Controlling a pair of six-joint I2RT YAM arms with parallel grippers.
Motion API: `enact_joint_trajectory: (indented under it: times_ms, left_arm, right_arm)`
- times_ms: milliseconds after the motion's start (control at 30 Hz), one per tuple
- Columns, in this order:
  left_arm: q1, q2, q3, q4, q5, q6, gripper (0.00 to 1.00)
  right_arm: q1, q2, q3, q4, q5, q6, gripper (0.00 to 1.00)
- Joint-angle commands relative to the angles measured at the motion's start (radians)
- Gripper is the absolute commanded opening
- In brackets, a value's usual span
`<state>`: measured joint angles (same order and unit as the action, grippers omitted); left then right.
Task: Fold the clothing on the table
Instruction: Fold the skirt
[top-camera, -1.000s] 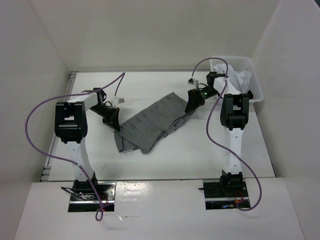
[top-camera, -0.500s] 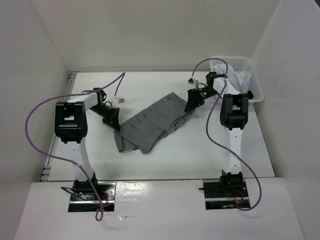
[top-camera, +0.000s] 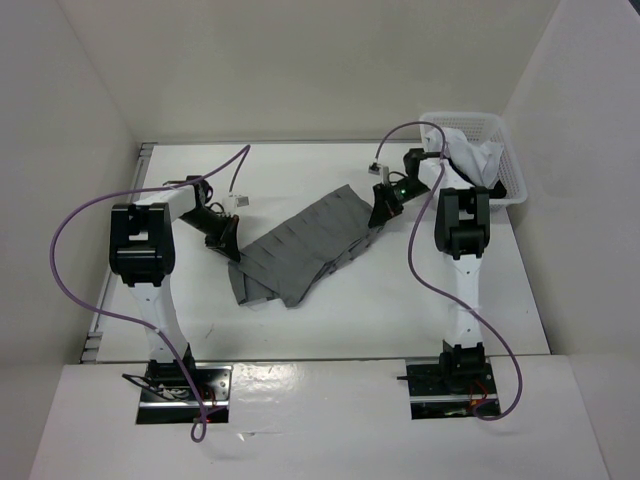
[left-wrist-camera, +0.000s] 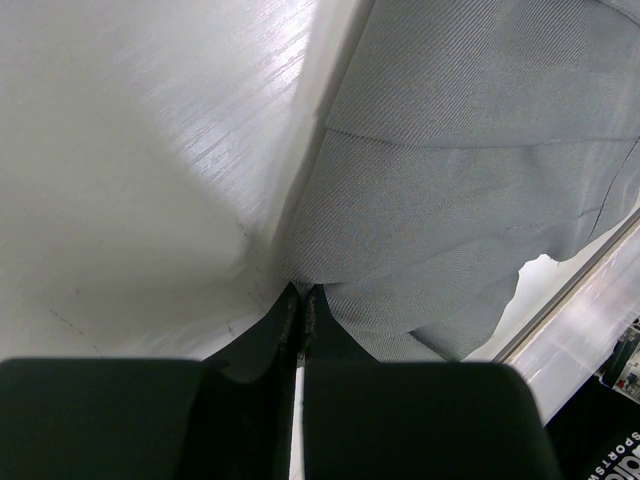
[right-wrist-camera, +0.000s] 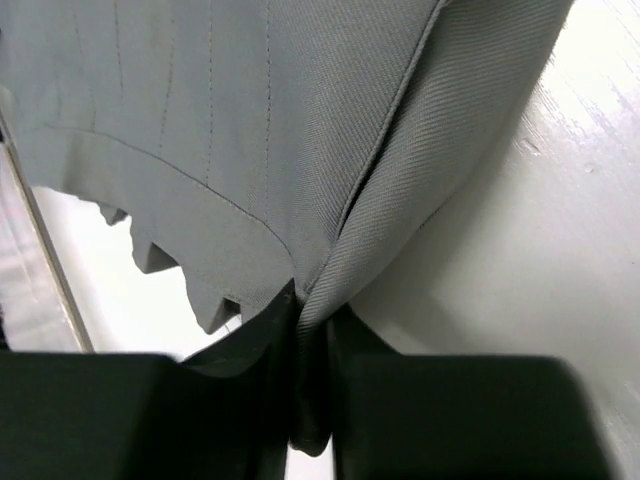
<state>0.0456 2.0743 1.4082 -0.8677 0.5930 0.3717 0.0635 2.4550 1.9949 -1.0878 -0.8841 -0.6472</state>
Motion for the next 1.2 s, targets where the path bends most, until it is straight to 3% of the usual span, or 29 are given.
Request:
enact_joint_trajectory:
  times_ms: [0, 67, 367, 667, 1167]
  left_arm:
    - [-0.012, 0.046, -0.014, 0.050, -0.059, 0.064, 0.00]
    - [-0.012, 0.046, -0.014, 0.059, -0.059, 0.064, 0.00]
    - [-0.012, 0.055, -0.014, 0.070, -0.050, 0.041, 0.00]
    - [-0.021, 0.055, -0.005, 0.088, -0.061, -0.011, 0.00]
    - [-0.021, 0.055, 0.005, 0.079, -0.042, -0.031, 0.00]
  right_arm:
    - [0.009, 0.004, -0.005, 0.034, 0.022, 0.001, 0.07]
    - [0.009, -0.005, -0.014, 0.043, 0.033, 0.012, 0.00]
    - [0.093, -0.238, -0.099, 0.170, 0.209, 0.104, 0.00]
    - [0.274, -0.516, -0.160, 0.253, 0.378, 0.166, 0.00]
    - [0.639, -0.538, -0.199, 0.206, 0.559, 0.155, 0.00]
